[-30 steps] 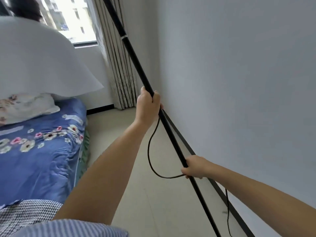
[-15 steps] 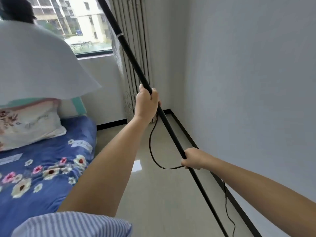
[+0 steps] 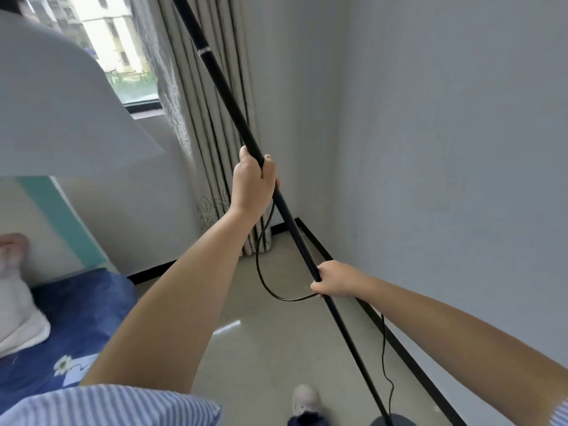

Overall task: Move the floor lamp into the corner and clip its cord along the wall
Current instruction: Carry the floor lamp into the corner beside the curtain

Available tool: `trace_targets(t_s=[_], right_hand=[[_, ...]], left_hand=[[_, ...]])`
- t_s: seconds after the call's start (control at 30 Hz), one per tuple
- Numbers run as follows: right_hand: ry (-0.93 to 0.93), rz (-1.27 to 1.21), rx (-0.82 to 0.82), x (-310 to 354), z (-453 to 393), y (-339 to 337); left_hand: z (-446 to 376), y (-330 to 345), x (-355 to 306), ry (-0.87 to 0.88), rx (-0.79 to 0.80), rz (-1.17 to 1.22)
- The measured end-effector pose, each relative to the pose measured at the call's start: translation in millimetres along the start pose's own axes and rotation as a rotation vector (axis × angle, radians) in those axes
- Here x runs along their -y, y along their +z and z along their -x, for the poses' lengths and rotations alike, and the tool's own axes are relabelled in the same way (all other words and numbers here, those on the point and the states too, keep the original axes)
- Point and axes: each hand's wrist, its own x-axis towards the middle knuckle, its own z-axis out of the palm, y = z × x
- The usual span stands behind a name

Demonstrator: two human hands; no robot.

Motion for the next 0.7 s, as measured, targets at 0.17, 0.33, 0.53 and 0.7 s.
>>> trace_targets(t_s=[0.17, 0.33, 0.53, 0.7], right_hand=[[-0.016, -0.019, 0.019, 0.0, -128.2, -54.8], [-0.011, -0.012, 0.011, 9.3, -233.6, -104.0], [0.000, 0.043, -0.018, 26.0, -368.6, -157.1], [-0.019, 0.060, -0.041, 37.6, -493.9, -198.2]], left_hand=[[-122.1, 31.1, 61.6, -0.010, 0.041, -0.073], [-226.6, 53.3, 110.1, -0.007, 0.074, -0.129], [-349.9, 69.2, 172.5, -0.035, 0.058, -0.141], [-455.8, 77.9, 228.5, -0.038, 0.042, -0.124]])
